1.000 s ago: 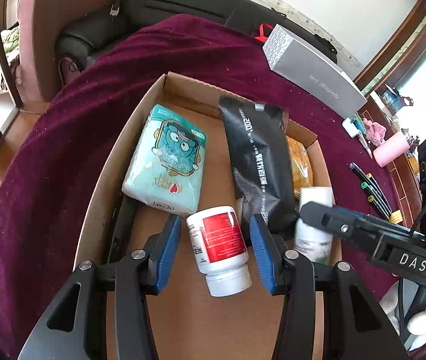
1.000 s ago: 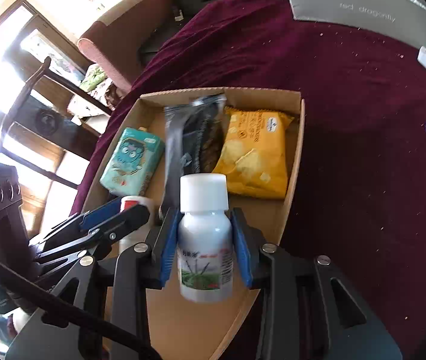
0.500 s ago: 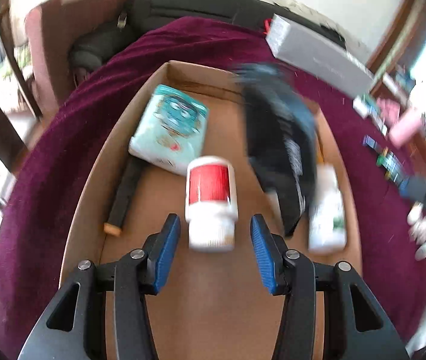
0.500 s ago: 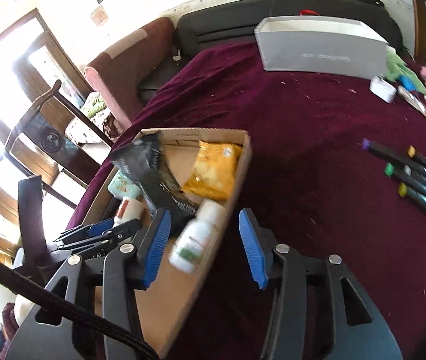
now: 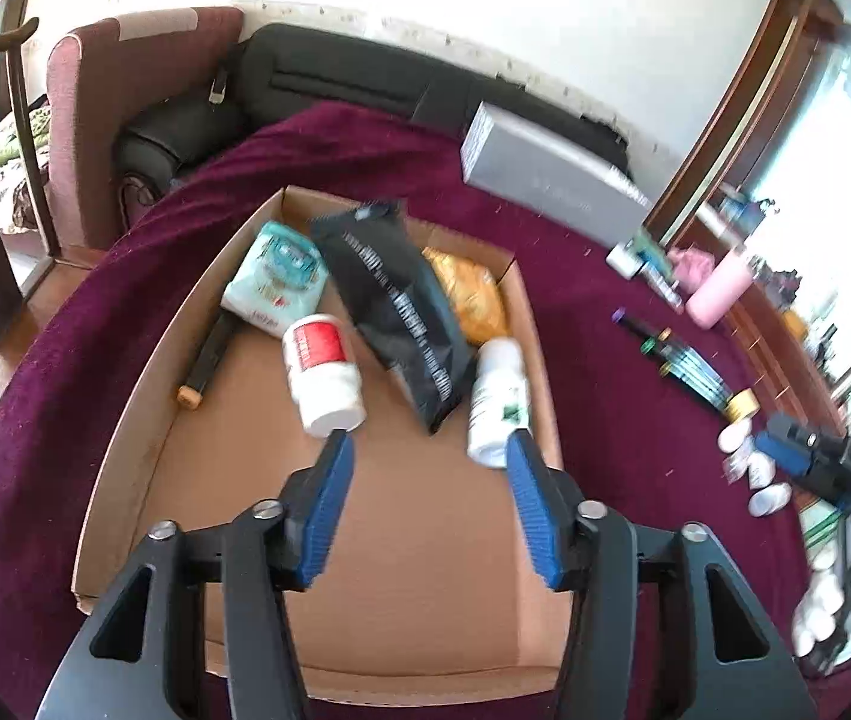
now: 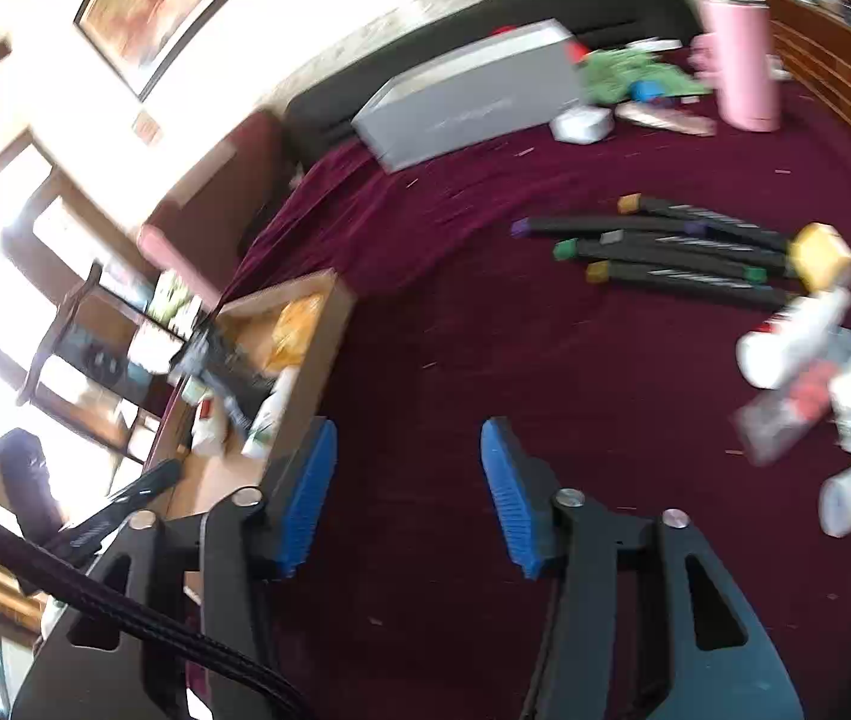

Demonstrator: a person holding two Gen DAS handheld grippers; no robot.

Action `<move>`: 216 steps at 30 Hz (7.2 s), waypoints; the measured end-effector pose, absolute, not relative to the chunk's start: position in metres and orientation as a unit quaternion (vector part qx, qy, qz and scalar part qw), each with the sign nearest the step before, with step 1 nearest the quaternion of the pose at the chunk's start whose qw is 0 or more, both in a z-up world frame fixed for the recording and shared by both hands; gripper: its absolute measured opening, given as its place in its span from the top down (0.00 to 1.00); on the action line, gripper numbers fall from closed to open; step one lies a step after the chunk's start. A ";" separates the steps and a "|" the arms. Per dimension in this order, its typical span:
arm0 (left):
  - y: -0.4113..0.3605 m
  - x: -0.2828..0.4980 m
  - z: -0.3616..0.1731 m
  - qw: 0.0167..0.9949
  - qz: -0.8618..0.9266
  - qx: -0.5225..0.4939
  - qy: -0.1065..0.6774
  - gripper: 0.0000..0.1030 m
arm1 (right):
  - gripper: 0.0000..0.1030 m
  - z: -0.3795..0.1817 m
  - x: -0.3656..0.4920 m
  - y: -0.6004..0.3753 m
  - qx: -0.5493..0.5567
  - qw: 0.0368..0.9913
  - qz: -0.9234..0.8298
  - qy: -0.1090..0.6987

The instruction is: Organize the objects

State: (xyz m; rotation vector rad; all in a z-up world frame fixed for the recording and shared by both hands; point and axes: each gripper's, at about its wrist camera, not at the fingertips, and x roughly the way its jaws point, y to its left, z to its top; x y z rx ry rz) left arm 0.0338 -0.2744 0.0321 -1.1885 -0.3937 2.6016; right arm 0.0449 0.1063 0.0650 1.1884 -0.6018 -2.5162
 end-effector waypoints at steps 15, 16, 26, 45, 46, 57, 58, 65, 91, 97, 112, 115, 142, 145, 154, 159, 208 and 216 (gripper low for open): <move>-0.222 0.065 -0.017 0.003 0.891 -0.452 0.045 0.49 | 0.41 0.035 0.064 0.125 0.425 0.151 -0.861 -0.236; -0.216 0.070 -0.017 0.003 0.892 -0.449 0.058 0.49 | 0.41 0.033 0.064 0.122 0.427 0.155 -0.859 -0.235; -0.213 0.098 -0.019 0.045 0.889 -0.453 0.050 0.49 | 0.41 0.034 0.071 0.110 0.429 0.173 -0.857 -0.227; -0.132 0.086 0.046 0.241 0.884 -0.401 -0.017 0.50 | 0.32 0.054 0.103 0.278 0.363 -0.016 -0.887 -0.286; -0.129 0.085 0.042 0.245 0.879 -0.408 -0.019 0.50 | 0.32 0.050 0.103 0.286 0.369 -0.026 -0.883 -0.289; -0.134 0.089 0.030 0.232 0.873 -0.427 -0.048 0.50 | 0.32 0.047 0.018 0.305 0.413 -0.005 -0.860 -0.300; -0.134 0.090 0.031 0.233 0.873 -0.426 -0.049 0.50 | 0.32 0.043 0.000 0.300 0.437 -0.011 -0.849 -0.296; -0.138 0.090 0.030 0.236 0.873 -0.425 -0.045 0.50 | 0.54 0.011 -0.056 0.252 0.536 -0.059 -0.823 -0.179; -0.009 0.018 -0.009 0.208 0.855 -0.464 0.103 0.64 | 0.53 0.062 0.033 0.230 0.370 0.060 -0.908 -0.189; -0.022 0.031 0.001 0.246 0.855 -0.451 0.067 0.76 | 0.49 0.054 0.046 0.271 0.371 0.026 -0.904 -0.209; -0.078 0.065 0.035 0.282 0.863 -0.418 -0.030 0.76 | 0.48 0.040 0.027 0.284 0.445 0.011 -0.868 -0.220; -0.085 0.071 0.038 0.288 0.864 -0.411 -0.037 0.76 | 0.48 0.038 0.006 0.263 0.472 0.005 -0.863 -0.179; -0.191 0.081 0.038 0.228 0.880 -0.397 -0.127 0.76 | 0.76 0.016 0.027 0.217 0.495 -0.030 -0.856 -0.145; -0.220 0.083 0.047 0.187 0.894 -0.388 -0.124 0.76 | 0.75 0.032 0.034 0.212 0.473 0.021 -0.860 -0.189; -0.272 0.061 0.047 0.099 0.908 -0.394 -0.105 0.76 | 0.75 0.071 0.017 0.122 0.452 0.182 -0.846 -0.214; -0.292 0.044 0.034 0.066 0.908 -0.401 -0.100 0.76 | 0.75 0.073 -0.015 0.049 0.472 0.240 -0.825 -0.198; -0.319 0.075 0.067 0.093 0.912 -0.353 -0.187 0.52 | 0.45 0.093 -0.004 -0.083 0.374 0.145 -0.913 0.069; -0.221 0.089 0.075 0.178 0.902 -0.378 -0.112 0.49 | 0.42 0.082 0.034 0.039 0.381 0.098 -0.919 -0.012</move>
